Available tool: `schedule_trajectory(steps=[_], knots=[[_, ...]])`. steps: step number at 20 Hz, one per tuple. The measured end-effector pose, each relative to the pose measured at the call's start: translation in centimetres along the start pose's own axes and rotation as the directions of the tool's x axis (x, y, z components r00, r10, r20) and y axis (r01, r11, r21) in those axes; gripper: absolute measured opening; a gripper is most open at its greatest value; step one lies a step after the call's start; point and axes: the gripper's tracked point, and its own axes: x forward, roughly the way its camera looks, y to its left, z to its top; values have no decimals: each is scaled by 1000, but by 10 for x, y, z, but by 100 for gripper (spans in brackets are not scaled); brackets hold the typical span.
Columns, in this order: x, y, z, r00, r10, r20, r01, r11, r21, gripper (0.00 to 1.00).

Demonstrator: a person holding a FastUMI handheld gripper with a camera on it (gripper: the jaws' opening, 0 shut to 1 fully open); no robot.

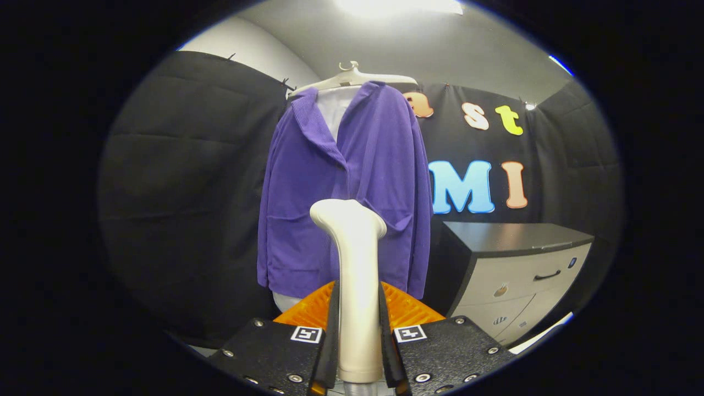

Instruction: Iron the clothes twice with a garment steamer, once on the left side and once on the right side.

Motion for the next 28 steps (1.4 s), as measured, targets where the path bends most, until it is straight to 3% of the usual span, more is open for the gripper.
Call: schedule_trajectory(steps=[9,14,17,20,28], knots=[[34,56,165,964,25,265,-22,1000,-15,34],[76,93,214,945,31,327,-10,998,-64,34],[102,116,206,958,40,285,-9,994,-110,34],[114,112,189,964,-14,264,51,990,-134,34],[115,121,99,992,15,128,3,990,-140,34]])
